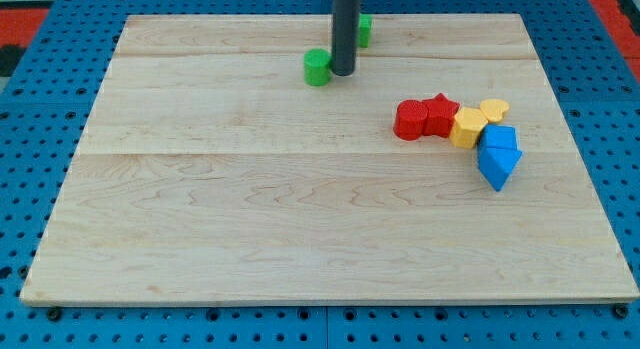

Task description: Place the green circle above to the red star

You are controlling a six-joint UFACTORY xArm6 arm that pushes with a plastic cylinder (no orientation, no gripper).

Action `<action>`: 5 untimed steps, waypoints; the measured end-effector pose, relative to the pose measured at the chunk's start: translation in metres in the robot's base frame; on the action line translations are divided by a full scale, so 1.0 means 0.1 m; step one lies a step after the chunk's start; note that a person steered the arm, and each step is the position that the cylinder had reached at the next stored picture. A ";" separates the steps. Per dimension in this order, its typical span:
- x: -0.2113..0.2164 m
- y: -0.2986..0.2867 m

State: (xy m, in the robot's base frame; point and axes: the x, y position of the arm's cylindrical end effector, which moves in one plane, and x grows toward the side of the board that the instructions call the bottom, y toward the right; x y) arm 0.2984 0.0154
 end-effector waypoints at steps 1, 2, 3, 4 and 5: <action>-0.46 -0.03; -0.65 -0.34; -0.40 -0.64; -0.23 -0.66; -0.24 -0.93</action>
State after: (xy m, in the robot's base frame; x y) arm 0.2747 -0.0771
